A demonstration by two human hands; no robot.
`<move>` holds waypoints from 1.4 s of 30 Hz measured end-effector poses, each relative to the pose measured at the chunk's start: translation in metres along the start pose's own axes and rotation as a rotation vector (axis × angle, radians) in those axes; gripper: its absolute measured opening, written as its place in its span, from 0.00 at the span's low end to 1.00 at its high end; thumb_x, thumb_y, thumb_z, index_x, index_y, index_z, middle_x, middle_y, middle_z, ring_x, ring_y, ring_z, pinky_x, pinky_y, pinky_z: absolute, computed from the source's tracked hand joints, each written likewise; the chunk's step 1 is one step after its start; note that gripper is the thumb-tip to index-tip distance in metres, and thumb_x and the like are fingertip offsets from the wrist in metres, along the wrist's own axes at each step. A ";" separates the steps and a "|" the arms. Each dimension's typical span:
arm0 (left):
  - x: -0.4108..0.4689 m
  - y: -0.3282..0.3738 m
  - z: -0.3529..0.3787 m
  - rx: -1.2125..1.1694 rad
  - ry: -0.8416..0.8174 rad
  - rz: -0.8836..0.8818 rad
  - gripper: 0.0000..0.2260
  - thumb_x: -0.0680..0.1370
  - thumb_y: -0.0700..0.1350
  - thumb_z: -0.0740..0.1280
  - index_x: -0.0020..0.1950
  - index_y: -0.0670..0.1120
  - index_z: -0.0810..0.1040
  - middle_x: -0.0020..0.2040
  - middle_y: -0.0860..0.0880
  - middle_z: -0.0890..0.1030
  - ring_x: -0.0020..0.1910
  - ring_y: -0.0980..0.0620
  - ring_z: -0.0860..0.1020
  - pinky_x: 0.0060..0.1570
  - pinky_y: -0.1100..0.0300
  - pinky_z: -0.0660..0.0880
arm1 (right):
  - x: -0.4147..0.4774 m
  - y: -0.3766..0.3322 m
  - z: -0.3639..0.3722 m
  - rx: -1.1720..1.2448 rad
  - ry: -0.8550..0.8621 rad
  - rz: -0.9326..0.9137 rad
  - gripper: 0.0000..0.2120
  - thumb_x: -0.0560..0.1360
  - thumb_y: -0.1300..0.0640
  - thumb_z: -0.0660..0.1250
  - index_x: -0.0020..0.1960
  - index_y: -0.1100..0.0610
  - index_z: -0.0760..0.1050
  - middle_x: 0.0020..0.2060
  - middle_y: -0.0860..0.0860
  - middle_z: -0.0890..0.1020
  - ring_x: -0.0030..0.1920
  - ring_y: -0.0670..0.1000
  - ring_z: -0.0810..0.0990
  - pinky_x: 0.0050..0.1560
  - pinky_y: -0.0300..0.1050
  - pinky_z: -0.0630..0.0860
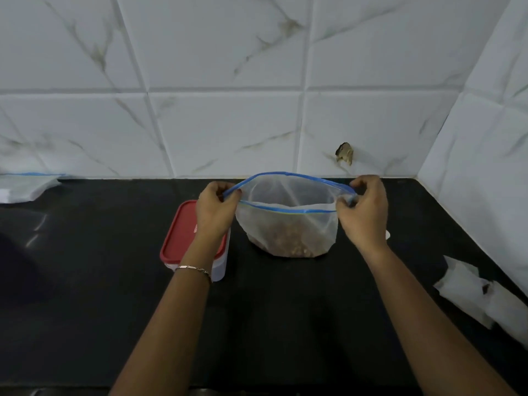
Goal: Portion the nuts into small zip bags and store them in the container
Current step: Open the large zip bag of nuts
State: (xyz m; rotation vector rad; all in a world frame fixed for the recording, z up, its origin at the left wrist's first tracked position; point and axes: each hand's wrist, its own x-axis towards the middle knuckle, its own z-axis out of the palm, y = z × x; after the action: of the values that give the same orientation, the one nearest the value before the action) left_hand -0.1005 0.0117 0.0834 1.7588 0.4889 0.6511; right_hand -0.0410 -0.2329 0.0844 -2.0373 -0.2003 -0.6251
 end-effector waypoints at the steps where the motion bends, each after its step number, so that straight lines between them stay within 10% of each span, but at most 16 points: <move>1: -0.001 -0.004 0.000 0.024 0.021 -0.009 0.05 0.75 0.41 0.70 0.50 0.45 0.78 0.45 0.50 0.80 0.47 0.49 0.80 0.48 0.54 0.77 | -0.002 0.002 0.001 0.028 0.012 0.042 0.17 0.70 0.65 0.72 0.56 0.59 0.71 0.52 0.49 0.71 0.42 0.47 0.75 0.41 0.30 0.71; 8: -0.007 -0.013 0.000 -0.103 0.008 -0.119 0.03 0.78 0.39 0.68 0.46 0.47 0.76 0.42 0.46 0.80 0.43 0.47 0.81 0.43 0.55 0.80 | -0.008 0.011 0.007 0.279 -0.022 0.337 0.06 0.76 0.58 0.70 0.45 0.48 0.75 0.42 0.49 0.81 0.45 0.51 0.83 0.49 0.56 0.82; 16: -0.012 -0.003 0.001 -0.959 -0.068 -0.681 0.06 0.81 0.35 0.60 0.49 0.39 0.77 0.46 0.43 0.80 0.44 0.50 0.80 0.39 0.58 0.81 | -0.001 -0.005 -0.008 0.932 -0.205 0.950 0.08 0.81 0.64 0.58 0.49 0.57 0.76 0.45 0.55 0.83 0.45 0.49 0.83 0.47 0.46 0.80; 20: -0.019 0.001 0.006 -0.965 -0.092 -0.787 0.07 0.81 0.34 0.58 0.48 0.36 0.75 0.44 0.42 0.78 0.42 0.48 0.79 0.35 0.56 0.81 | -0.003 -0.006 -0.011 1.050 -0.195 1.129 0.09 0.81 0.64 0.57 0.52 0.60 0.76 0.50 0.58 0.81 0.49 0.53 0.82 0.42 0.47 0.82; 33: -0.034 0.004 0.027 -0.495 -0.185 -0.621 0.03 0.71 0.40 0.62 0.43 0.43 0.74 0.41 0.44 0.80 0.40 0.45 0.78 0.46 0.49 0.76 | -0.019 0.000 -0.004 0.864 -0.308 1.059 0.08 0.80 0.57 0.60 0.53 0.57 0.77 0.48 0.55 0.83 0.47 0.53 0.82 0.48 0.53 0.80; 37: -0.034 0.005 0.022 -0.773 -0.336 -0.773 0.10 0.72 0.43 0.59 0.44 0.40 0.77 0.40 0.43 0.81 0.37 0.46 0.81 0.37 0.54 0.80 | -0.016 0.003 -0.008 0.874 -0.329 1.121 0.08 0.74 0.56 0.59 0.38 0.56 0.72 0.29 0.51 0.76 0.26 0.47 0.73 0.29 0.42 0.75; 42: -0.038 -0.005 0.025 -0.930 -0.317 -0.853 0.11 0.73 0.43 0.58 0.42 0.40 0.79 0.37 0.43 0.82 0.34 0.44 0.82 0.33 0.51 0.81 | -0.020 0.015 -0.018 0.907 -0.660 1.025 0.08 0.73 0.53 0.63 0.46 0.57 0.77 0.36 0.54 0.81 0.39 0.52 0.78 0.48 0.50 0.77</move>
State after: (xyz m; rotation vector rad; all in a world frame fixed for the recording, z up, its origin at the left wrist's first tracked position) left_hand -0.1129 -0.0286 0.0668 0.6356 0.5334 -0.0510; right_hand -0.0588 -0.2540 0.0697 -1.1274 0.1711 0.6918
